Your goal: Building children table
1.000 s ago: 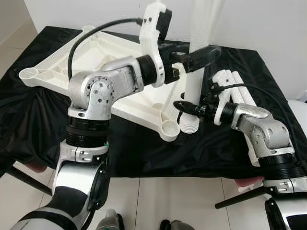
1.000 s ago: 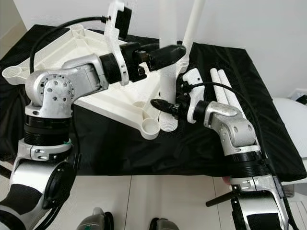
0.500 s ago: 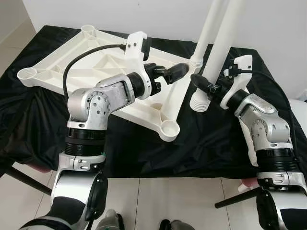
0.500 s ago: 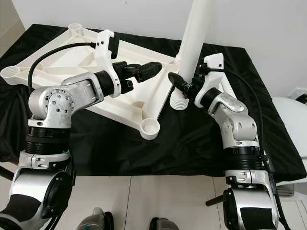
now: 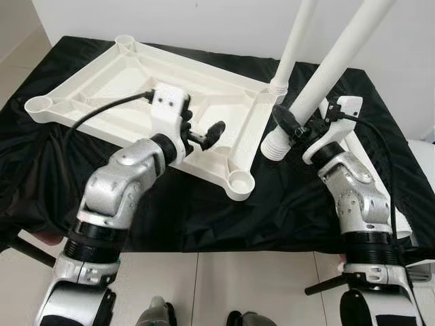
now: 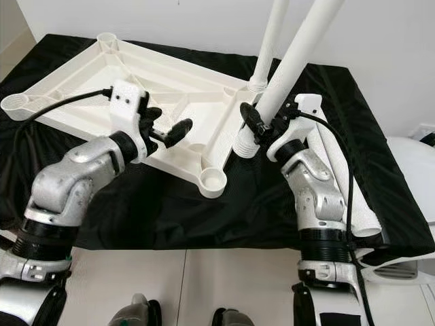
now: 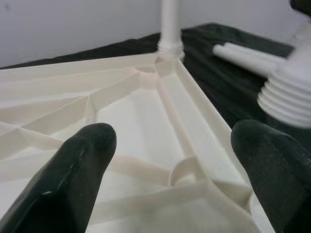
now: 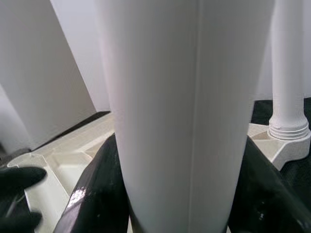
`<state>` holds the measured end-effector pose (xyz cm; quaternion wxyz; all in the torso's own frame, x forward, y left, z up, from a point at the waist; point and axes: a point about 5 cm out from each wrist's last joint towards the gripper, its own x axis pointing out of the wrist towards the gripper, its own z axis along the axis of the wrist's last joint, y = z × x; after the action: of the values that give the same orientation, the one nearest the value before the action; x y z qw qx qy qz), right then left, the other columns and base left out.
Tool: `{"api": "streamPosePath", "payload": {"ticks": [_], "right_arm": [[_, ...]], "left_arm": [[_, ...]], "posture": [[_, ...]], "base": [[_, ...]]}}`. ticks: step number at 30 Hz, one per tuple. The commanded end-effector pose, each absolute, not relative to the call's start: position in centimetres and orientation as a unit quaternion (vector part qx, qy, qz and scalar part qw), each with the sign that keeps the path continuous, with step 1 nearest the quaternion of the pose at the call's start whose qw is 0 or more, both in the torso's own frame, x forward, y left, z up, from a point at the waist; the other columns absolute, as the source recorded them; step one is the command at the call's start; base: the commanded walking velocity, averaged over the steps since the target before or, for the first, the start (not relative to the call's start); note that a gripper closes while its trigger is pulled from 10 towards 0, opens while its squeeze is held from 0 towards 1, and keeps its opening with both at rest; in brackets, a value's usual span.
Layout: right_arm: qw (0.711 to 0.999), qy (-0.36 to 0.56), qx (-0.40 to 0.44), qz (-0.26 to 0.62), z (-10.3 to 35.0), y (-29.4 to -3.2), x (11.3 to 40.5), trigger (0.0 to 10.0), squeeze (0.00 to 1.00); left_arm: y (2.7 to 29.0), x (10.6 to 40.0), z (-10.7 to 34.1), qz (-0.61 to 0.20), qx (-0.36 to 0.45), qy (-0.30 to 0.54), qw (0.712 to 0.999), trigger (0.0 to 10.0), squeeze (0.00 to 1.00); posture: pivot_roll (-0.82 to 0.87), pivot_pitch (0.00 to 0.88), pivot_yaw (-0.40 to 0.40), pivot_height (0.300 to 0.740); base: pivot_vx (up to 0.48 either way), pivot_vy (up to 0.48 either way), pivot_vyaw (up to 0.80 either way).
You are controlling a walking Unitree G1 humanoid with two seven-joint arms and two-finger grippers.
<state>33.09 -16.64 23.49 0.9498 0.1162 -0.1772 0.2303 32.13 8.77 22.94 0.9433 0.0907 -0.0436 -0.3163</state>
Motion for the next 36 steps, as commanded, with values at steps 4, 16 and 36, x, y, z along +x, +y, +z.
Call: {"api": "streamPosePath", "payload": {"ticks": [4,16,36], "right_arm": [[0.947,-0.196,0.128,0.219,23.3,-16.6,32.3,10.0,0.0],[0.946,-0.201,0.132,0.218,22.5,-16.7,31.1,10.0,0.0],[0.946,-0.211,0.112,0.221,23.1,-17.2,30.9,10.0,0.0]], "left_arm": [[7.3,31.1,21.4,-0.417,0.144,-0.048,0.896,10.0,0.0],[8.2,31.0,17.5,-0.454,0.224,-0.032,0.862,10.0,0.0],[10.3,32.0,15.0,-0.474,0.283,-0.016,0.834,10.0,0.0]], "posture": [[-0.03,0.109,-0.04,0.74],[-0.05,0.111,-0.029,0.74],[-0.06,0.11,-0.021,0.74]], "base": [[0.0,0.0,0.0],[0.0,0.0,0.0],[0.0,0.0,0.0]]}}
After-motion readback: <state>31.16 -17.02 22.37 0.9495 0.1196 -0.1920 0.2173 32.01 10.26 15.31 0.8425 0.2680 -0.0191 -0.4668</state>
